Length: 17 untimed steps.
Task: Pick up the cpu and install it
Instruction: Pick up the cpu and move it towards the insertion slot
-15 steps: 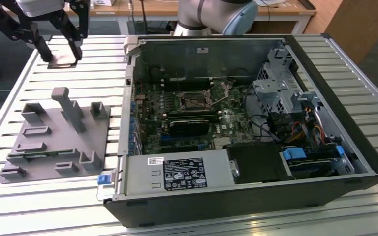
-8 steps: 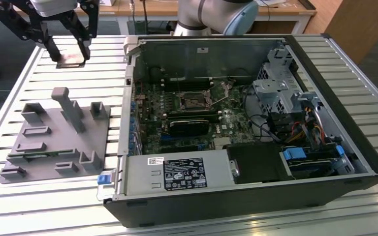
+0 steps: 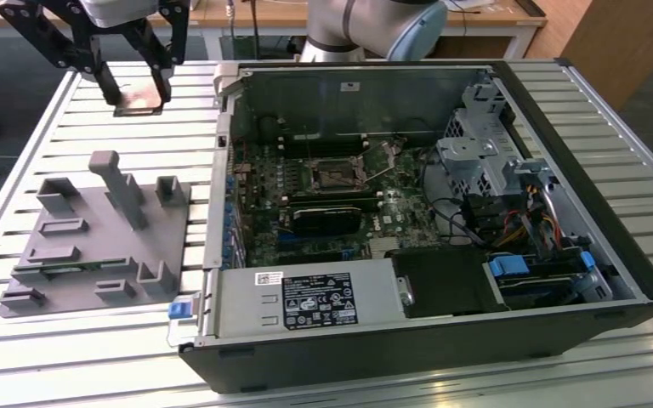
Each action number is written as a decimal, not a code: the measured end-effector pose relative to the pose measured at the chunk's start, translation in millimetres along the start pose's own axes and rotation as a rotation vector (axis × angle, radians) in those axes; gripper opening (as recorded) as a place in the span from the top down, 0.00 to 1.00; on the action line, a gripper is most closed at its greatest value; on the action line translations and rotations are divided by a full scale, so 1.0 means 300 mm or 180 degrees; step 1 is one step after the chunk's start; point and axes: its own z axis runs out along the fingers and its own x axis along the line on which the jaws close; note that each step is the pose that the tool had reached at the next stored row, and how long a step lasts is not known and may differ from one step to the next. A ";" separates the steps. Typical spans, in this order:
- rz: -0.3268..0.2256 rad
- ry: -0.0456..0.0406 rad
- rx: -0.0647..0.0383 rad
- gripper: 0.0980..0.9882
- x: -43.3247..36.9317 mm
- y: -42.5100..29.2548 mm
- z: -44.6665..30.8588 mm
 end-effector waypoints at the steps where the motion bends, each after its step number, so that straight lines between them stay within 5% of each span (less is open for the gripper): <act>1: 0.0000 0.0000 0.0000 0.52 -0.007 0.001 0.000; 17: 0.0000 0.0000 0.0000 0.52 -0.131 0.048 0.004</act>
